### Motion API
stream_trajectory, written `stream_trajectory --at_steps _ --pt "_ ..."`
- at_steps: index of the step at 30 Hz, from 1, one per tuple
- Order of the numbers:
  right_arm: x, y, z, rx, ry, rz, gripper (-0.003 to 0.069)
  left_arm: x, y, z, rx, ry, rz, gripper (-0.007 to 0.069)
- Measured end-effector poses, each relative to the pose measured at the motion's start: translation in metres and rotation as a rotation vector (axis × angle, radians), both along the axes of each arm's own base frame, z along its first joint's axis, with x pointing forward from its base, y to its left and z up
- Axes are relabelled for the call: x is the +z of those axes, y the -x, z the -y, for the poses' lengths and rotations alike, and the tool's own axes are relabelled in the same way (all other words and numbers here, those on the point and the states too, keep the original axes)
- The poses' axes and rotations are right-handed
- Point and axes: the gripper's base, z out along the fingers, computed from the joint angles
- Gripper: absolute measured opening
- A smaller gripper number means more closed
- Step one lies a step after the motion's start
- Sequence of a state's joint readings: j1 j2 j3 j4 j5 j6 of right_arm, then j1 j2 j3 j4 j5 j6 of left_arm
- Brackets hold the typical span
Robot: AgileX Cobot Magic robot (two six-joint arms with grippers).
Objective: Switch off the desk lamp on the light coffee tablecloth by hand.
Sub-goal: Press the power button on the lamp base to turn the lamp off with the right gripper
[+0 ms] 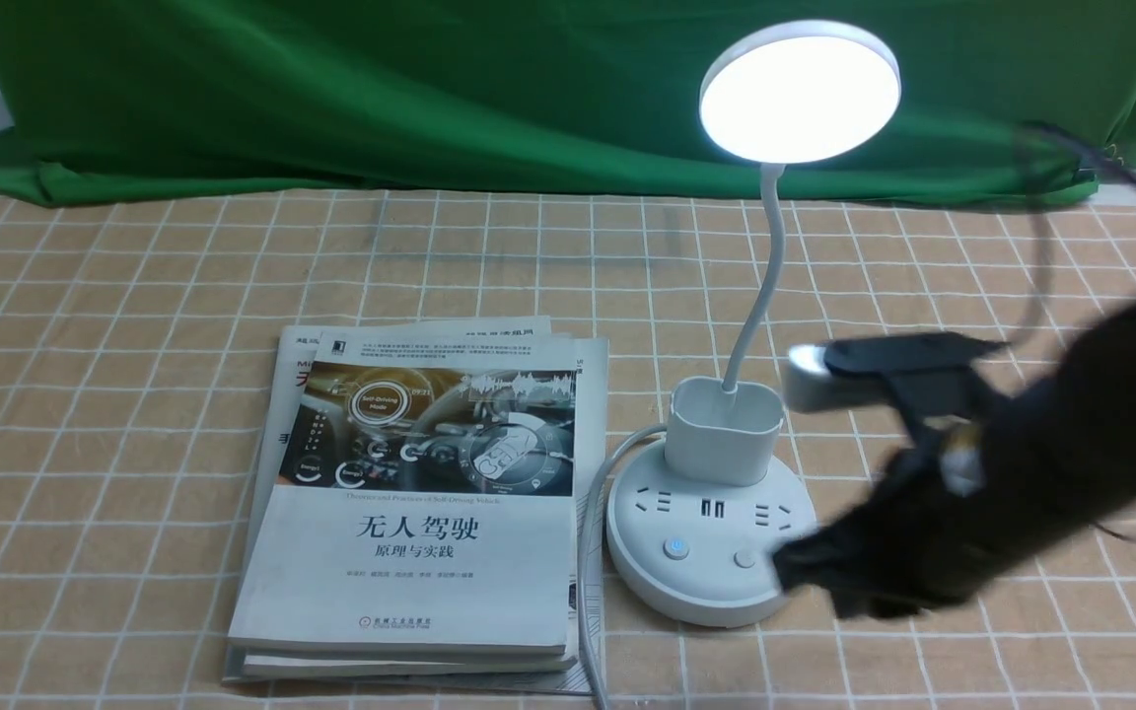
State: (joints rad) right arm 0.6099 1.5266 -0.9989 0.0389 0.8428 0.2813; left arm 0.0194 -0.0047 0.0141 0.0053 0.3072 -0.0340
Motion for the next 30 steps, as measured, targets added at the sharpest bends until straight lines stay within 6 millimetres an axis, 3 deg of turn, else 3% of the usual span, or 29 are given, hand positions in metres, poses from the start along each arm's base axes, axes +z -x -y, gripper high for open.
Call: stream_trajectory --at_steps 9,16,30 --pt "-0.019 -0.036 -0.028 -0.006 -0.006 0.014 0.0047 0.0 0.0 0.0 0.0 0.0 0.0 0.0004" --pt "-0.034 -0.044 -0.033 -0.016 -0.013 0.022 0.0046 0.0 0.0 0.0 0.0 0.0 0.0 0.0004" --pt "-0.042 -0.048 -0.034 0.007 0.012 0.023 0.0046 0.0 0.0 0.0 0.0 0.0 0.0 0.0004"
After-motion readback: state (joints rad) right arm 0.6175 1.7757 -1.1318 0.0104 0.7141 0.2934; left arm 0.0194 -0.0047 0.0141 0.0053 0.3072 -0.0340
